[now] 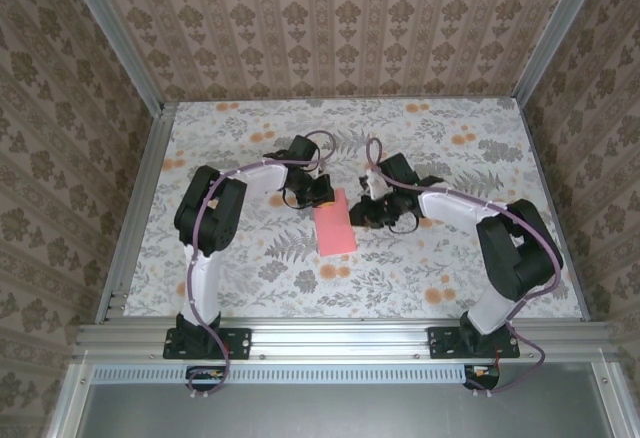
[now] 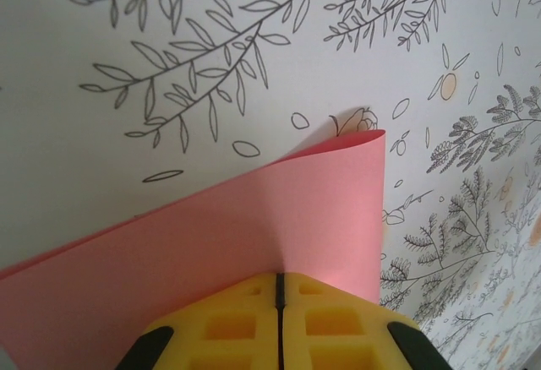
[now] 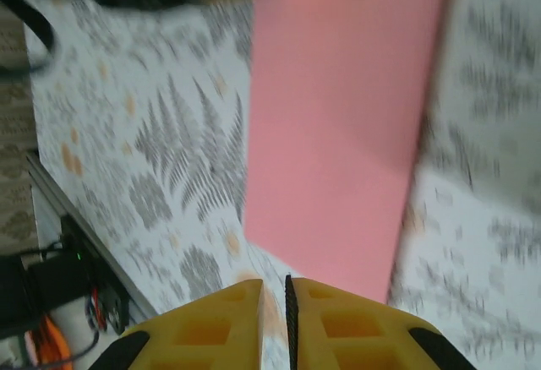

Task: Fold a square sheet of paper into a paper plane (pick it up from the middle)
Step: Fold the square sheet of paper in half at the center of the table.

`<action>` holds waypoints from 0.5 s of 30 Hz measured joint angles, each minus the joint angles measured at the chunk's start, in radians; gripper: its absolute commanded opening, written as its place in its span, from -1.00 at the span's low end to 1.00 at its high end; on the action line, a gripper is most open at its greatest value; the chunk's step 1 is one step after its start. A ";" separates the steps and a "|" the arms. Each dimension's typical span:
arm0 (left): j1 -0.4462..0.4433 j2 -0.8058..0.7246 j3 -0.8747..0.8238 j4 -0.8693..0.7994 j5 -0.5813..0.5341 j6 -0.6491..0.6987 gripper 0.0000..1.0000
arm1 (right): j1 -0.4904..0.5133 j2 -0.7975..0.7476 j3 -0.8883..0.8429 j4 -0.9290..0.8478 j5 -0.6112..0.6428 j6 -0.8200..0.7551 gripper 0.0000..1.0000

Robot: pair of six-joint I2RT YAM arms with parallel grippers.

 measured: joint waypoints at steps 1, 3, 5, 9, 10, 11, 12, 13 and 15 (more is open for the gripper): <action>-0.002 0.000 0.002 -0.004 -0.002 0.003 -0.82 | 0.000 0.021 0.031 0.012 0.012 0.001 -0.69; -0.003 0.000 0.003 -0.005 -0.004 0.002 -0.78 | 0.000 0.078 0.094 0.037 0.034 0.004 -0.71; -0.003 -0.011 -0.006 0.004 0.000 -0.011 -0.77 | 0.000 0.135 0.145 0.051 0.054 0.007 -0.72; 0.011 -0.118 -0.091 0.022 -0.005 -0.061 -0.77 | 0.000 0.233 0.229 0.053 0.081 0.019 -0.73; 0.017 -0.149 -0.111 0.024 -0.008 -0.070 -0.76 | 0.001 0.250 0.246 0.052 0.085 0.019 -0.72; 0.024 -0.186 -0.134 0.028 -0.014 -0.080 -0.76 | 0.003 0.271 0.269 0.050 0.093 0.020 -0.73; 0.029 -0.219 -0.153 0.032 -0.017 -0.088 -0.75 | 0.005 0.291 0.293 0.047 0.099 0.021 -0.73; 0.033 -0.246 -0.169 0.037 -0.021 -0.093 -0.74 | 0.006 0.308 0.312 0.043 0.101 0.021 -0.73; 0.040 -0.287 -0.198 0.046 -0.028 -0.100 -0.72 | 0.012 0.346 0.356 0.029 0.114 0.021 -0.73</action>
